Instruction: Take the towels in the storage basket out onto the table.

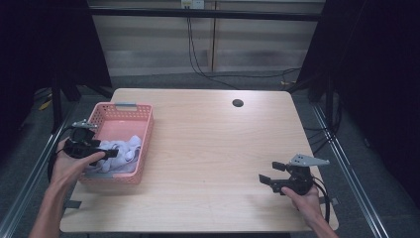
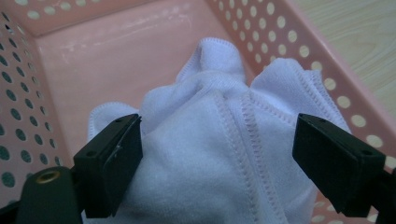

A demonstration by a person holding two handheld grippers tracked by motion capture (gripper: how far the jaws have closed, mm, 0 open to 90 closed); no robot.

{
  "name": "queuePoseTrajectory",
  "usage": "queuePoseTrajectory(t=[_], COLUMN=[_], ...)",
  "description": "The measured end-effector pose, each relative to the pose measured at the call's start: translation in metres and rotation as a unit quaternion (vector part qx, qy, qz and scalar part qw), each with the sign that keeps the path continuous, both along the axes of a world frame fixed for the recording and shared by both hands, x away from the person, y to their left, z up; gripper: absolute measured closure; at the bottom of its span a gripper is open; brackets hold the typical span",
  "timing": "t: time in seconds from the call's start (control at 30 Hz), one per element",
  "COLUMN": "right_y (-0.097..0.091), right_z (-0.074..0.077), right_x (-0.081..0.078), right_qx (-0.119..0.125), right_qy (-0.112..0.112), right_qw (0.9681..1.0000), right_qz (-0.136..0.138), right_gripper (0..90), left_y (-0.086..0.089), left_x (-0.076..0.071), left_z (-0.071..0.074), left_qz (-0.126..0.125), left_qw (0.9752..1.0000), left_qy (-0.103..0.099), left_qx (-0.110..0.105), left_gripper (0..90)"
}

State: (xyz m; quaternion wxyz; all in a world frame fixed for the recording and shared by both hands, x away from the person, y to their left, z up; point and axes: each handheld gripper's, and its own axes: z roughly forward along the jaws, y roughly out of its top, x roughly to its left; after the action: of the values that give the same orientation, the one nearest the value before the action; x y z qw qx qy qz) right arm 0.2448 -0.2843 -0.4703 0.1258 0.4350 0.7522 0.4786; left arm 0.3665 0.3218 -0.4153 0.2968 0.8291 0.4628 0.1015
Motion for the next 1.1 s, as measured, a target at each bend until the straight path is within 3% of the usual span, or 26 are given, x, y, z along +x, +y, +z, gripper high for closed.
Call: queuePoseTrajectory(t=[0.07,0.13,0.2,0.33,0.5,0.6,0.63,0.67,0.7,0.77,0.8,0.87,0.9,0.93,0.97,1.03,1.1], right_y=[0.0,0.001,0.002,0.002,0.002,0.002,0.002,0.002,0.002,0.003,0.003,0.004,0.004,0.005,0.005,0.005,0.006], right_z=[0.0,-0.001,-0.001,-0.001,-0.002,-0.002,-0.002,-0.002,-0.003,-0.003,-0.003,-0.003,-0.003,-0.003,-0.003,-0.002,-0.002], right_x=[0.001,0.001,0.001,0.001,0.001,0.002,0.002,0.002,0.002,0.003,0.002,0.002,0.002,0.003,0.003,0.002,0.001], right_qx=[-0.003,-0.002,-0.001,0.0,0.0,-0.002,-0.001,0.0,-0.001,-0.001,-0.002,-0.002,-0.002,-0.006,-0.006,-0.006,-0.007], right_qy=[0.0,0.003,0.005,0.007,0.007,0.007,0.007,0.009,0.01,0.01,0.009,0.01,0.01,0.011,0.012,0.01,0.01], right_qw=[1.0,1.0,1.0,0.9999,0.9999,0.9999,0.9999,0.9999,0.9999,0.9999,0.9998,0.9998,0.9998,0.9997,0.9997,0.9997,0.9997], right_qz=[0.005,0.007,0.008,0.009,0.011,0.012,0.012,0.012,0.012,0.013,0.015,0.016,0.016,0.019,0.02,0.021,0.023], right_gripper=[17.1,17.2,17.1,17.1,17.2,17.7,17.8,17.9,18.0,18.2,18.7,18.8,18.8,18.8,18.8,19.0,19.0], left_y=[-0.003,-0.007,-0.011,-0.015,-0.019,-0.029,-0.029,-0.032,-0.034,-0.036,-0.04,-0.044,-0.044,-0.048,-0.05,-0.051,-0.053], left_x=[0.003,0.007,0.011,0.018,0.027,0.037,0.037,0.043,0.045,0.045,0.046,0.047,0.047,0.048,0.047,0.048,0.05], left_z=[-0.003,-0.006,-0.01,-0.019,-0.028,-0.036,-0.036,-0.037,-0.039,-0.043,-0.046,-0.048,-0.048,-0.052,-0.052,-0.053,-0.052], left_qz=[-0.018,-0.017,-0.032,-0.036,-0.032,-0.044,-0.044,-0.049,-0.05,-0.051,-0.056,-0.056,-0.056,-0.054,-0.053,-0.052,-0.044], left_qw=[0.9995,0.9991,0.9977,0.9953,0.992,0.9851,0.9851,0.9812,0.9798,0.9787,0.9756,0.9722,0.9722,0.9695,0.9682,0.9677,0.9648], left_qy=[0.021,0.035,0.055,0.076,0.103,0.137,0.137,0.156,0.162,0.165,0.168,0.174,0.174,0.175,0.173,0.174,0.186], left_qx=[0.012,0.017,0.025,0.048,0.066,0.094,0.094,0.102,0.107,0.111,0.13,0.146,0.146,0.163,0.172,0.175,0.18], left_gripper=[13.8,11.8,6.9,0.0,0.0,0.0,0.0,0.0,0.0,0.0,0.0,0.0,0.0,0.0,0.0,0.0,2.1])
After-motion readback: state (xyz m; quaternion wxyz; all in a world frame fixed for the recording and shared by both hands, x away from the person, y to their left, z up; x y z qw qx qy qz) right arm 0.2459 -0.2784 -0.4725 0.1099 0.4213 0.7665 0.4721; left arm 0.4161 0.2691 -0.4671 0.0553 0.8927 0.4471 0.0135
